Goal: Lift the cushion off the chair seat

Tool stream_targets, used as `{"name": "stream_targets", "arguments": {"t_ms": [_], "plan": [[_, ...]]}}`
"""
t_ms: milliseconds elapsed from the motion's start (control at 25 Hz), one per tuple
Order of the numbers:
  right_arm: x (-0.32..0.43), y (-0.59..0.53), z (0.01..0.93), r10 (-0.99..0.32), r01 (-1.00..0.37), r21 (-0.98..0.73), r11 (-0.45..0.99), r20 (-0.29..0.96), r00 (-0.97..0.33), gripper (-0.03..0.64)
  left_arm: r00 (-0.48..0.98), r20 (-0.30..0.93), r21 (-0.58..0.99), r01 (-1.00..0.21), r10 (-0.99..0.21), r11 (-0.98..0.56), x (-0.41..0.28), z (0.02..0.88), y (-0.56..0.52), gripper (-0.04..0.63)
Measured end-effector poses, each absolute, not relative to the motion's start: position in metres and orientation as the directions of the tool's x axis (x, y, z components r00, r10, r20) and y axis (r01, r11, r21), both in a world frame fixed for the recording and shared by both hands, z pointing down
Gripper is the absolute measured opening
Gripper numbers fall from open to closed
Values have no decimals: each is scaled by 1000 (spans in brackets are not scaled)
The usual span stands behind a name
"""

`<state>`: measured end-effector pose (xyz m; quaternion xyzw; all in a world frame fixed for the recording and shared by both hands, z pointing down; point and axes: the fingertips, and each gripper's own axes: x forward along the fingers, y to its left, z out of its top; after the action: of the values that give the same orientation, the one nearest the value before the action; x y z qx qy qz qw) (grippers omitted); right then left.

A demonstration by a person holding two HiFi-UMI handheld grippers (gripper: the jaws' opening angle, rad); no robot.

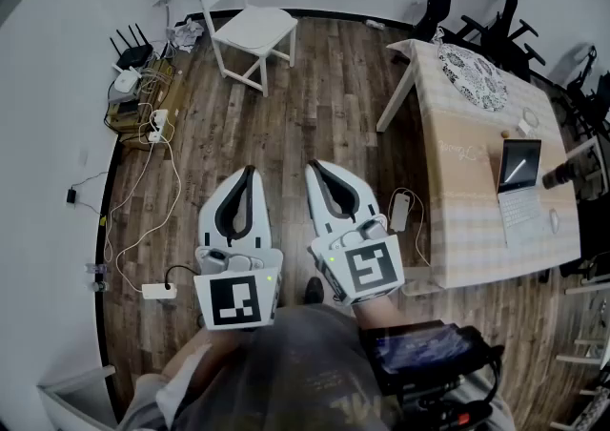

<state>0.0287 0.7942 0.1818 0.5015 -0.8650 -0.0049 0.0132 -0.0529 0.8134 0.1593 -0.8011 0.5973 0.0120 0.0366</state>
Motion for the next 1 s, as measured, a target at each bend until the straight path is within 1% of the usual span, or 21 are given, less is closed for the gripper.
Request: {"name": "stream_targets", "arguments": {"t_ms": [480, 640, 880, 1000], "plan": [[76, 793, 189, -859, -859, -3, 512, 11, -512, 6, 290, -83, -48, -957, -953, -287, -3, 157, 815, 6], [90, 790, 194, -851, -850, -39, 525, -1, -526, 6, 286, -86, -49, -958, -954, -283, 17, 159, 811, 6], [103, 779, 215, -844, -844, -87, 529, 45, -534, 6, 282, -38, -52, -959, -959, -280, 29, 174, 802, 6], [100, 769, 228, -832, -830, -101, 549, 35, -554, 6, 280, -15, -50, -959, -960, -278, 27, 183, 787, 6]]}}
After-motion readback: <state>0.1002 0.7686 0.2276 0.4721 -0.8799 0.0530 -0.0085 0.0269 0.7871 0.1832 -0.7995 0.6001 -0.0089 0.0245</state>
